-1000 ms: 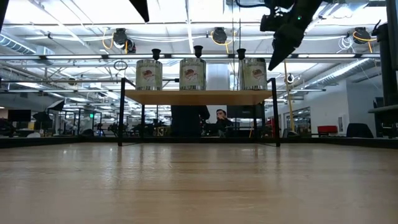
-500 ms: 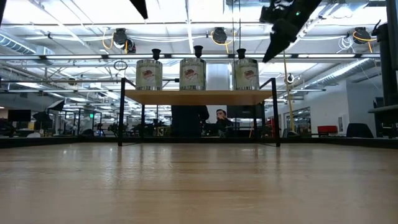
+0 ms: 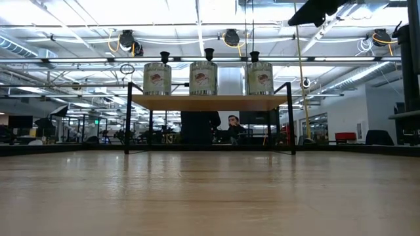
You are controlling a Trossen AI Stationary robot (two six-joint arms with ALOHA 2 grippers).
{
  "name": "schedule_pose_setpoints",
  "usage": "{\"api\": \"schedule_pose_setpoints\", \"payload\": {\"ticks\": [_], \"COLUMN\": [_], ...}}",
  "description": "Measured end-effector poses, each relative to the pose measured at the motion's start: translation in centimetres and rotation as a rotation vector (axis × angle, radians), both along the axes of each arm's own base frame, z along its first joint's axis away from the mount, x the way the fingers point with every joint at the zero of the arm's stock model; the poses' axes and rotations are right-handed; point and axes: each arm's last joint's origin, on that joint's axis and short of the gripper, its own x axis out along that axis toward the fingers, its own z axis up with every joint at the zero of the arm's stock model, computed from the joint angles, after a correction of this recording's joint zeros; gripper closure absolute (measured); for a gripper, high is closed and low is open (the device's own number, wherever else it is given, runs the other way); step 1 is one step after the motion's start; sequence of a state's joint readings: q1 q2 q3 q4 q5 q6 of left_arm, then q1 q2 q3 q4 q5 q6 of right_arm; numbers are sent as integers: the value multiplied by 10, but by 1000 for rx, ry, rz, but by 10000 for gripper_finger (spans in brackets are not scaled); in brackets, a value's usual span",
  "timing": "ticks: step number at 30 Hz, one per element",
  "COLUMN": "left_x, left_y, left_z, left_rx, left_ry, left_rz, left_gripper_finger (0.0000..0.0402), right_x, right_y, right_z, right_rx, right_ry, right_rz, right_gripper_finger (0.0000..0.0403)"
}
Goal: Pick & Place candle stick holders
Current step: Return to Home Position
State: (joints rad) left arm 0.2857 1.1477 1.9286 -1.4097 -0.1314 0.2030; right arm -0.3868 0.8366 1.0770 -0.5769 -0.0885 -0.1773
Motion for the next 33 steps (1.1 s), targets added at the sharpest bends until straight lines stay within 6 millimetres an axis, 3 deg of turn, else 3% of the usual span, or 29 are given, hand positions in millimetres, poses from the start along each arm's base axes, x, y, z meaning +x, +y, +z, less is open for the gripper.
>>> {"api": "schedule_pose_setpoints", "payload": {"ticks": [7,12,20,25,33], "left_x": [-37,-47,-38,-25,-14], "left_y": [-13,-17,-16,-15,-13], "left_z": [-53,-100,-180,-229,-276], "left_rx": [32,40,112,69,94], "left_ry": [-135,-243,-384,-413,-526], "left_rz": [-15,-22,-59,-125,-159], "left_gripper_finger": [321,321,321,321,321], "right_x": [-17,-24,-30,-33,-40], "right_y": [10,15,17,19,21], "right_z": [-32,-54,-90,-109,-130], "right_rx": [-37,-12,-20,-1,11], "right_ry": [-185,-268,-347,-364,-398], "right_rz": [40,89,91,86,83], "right_gripper_finger": [369,369,369,369,369]}}
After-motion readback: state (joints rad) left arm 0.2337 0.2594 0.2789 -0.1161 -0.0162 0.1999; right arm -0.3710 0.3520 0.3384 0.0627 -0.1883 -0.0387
